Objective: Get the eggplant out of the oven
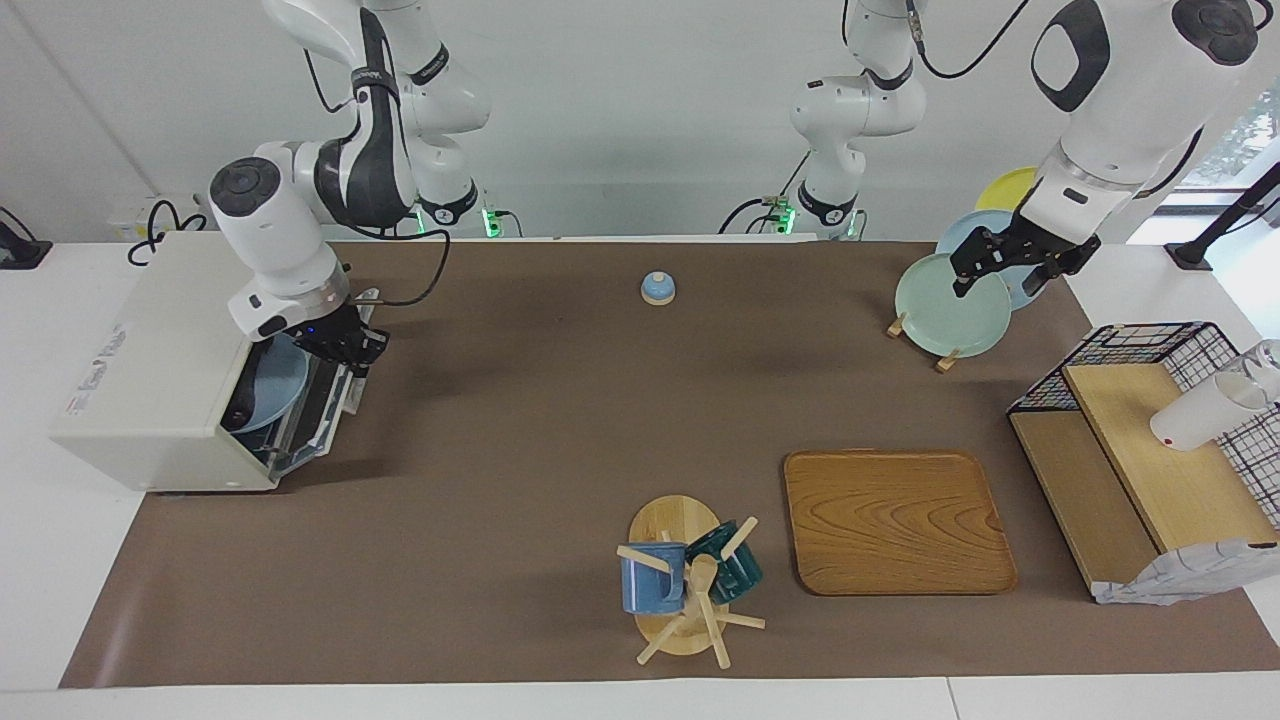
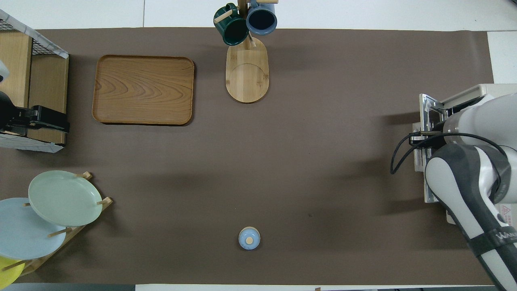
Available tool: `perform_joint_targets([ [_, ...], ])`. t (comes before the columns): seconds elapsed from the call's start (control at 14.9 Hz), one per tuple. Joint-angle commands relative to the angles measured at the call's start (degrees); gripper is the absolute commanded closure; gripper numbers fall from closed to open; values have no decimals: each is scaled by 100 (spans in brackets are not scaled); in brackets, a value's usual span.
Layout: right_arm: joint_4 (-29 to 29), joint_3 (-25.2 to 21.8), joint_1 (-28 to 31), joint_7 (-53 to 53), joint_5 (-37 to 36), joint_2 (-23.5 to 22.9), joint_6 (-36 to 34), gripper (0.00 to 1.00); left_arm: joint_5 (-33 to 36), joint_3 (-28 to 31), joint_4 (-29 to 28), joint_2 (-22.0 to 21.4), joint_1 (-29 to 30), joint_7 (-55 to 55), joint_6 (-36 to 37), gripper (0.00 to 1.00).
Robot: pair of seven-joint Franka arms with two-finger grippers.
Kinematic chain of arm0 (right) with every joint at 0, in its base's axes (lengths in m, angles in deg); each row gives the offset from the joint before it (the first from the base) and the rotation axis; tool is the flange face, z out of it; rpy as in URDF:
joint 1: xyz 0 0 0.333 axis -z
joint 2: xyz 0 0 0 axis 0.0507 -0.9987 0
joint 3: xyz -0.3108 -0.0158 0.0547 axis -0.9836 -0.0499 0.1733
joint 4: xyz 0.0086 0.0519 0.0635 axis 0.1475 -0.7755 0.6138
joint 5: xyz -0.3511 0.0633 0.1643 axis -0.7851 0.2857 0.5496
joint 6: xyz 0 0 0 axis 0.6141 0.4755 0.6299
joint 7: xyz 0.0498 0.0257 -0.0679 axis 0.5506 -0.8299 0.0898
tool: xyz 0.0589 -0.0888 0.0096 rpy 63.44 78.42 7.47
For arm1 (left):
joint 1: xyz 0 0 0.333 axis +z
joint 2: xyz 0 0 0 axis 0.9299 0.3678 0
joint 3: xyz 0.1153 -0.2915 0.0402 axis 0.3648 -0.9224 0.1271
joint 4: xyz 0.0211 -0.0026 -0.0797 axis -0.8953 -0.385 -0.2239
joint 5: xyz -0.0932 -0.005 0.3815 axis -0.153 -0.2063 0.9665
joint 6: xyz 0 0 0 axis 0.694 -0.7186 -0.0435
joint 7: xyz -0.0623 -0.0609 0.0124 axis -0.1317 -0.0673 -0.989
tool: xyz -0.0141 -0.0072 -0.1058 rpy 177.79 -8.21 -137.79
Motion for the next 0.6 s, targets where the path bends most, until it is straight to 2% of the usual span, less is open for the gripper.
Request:
perform_joint_targets([
  [0.0, -57, -86, 132, -47, -145, -475, 669, 100, -60, 30, 5, -48, -13, -46, 79, 0],
  [0.33, -57, -85, -35, -12, 38, -870, 994, 100, -60, 30, 5, -48, -13, -46, 79, 0],
  [0.54, -48, -85, -202, 5, 268, -915, 1048, 100, -60, 30, 5, -48, -13, -46, 79, 0],
])
